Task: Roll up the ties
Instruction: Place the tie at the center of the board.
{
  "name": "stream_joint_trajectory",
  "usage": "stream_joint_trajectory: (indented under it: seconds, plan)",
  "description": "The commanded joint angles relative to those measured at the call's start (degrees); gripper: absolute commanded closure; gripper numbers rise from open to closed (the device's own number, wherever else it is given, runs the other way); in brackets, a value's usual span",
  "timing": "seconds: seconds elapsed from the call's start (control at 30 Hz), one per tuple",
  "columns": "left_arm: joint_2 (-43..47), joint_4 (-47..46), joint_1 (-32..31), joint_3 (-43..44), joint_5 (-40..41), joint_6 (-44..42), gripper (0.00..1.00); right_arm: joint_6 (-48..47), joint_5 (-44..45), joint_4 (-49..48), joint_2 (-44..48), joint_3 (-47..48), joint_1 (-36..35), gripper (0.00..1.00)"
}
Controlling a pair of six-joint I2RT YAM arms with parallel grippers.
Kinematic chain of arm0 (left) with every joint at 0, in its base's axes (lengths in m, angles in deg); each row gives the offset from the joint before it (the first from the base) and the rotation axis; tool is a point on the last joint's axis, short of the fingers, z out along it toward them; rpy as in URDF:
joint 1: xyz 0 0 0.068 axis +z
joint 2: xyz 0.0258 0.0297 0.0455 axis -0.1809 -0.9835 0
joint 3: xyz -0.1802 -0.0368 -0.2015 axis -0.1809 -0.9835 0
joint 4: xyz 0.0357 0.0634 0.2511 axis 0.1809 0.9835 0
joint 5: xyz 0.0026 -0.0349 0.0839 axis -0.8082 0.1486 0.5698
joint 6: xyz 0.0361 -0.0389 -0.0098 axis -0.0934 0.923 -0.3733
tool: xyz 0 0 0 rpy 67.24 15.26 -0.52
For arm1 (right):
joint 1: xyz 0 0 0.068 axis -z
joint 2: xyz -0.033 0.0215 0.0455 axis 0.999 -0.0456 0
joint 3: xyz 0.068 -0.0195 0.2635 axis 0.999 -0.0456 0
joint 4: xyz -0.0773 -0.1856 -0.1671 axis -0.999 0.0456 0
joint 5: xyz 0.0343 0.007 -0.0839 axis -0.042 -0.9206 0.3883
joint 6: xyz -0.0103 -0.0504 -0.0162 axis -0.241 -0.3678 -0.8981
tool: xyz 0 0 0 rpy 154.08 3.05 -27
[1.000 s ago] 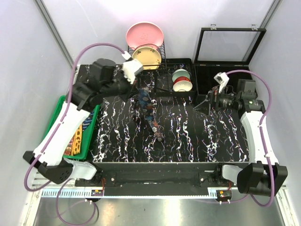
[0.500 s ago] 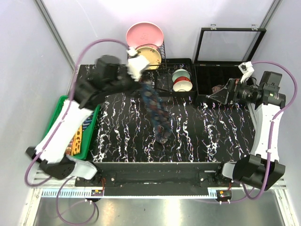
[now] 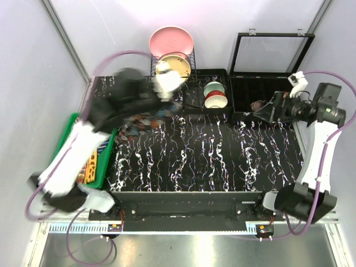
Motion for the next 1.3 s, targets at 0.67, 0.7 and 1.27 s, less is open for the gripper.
stream_joint_trajectory:
  seconds: [0.67, 0.7, 1.27]
  plan:
    - [16.6, -11.0, 3.7, -53.1, -14.5, -23.2, 0.07, -10.0, 16.8, -8.7, -7.2, -8.5, -16.7, 0.14]
    - [19.8, -13.0, 3.6, -55.6, -14.0, -23.8, 0.07, -10.5, 20.4, -10.1, -8.5, -8.7, -21.6, 0.16]
    - [20.8, -19.0, 3.5, -66.8, -15.3, -28.8, 0.06, -27.1, 38.2, -11.5, -37.5, 11.1, -46.4, 0.15]
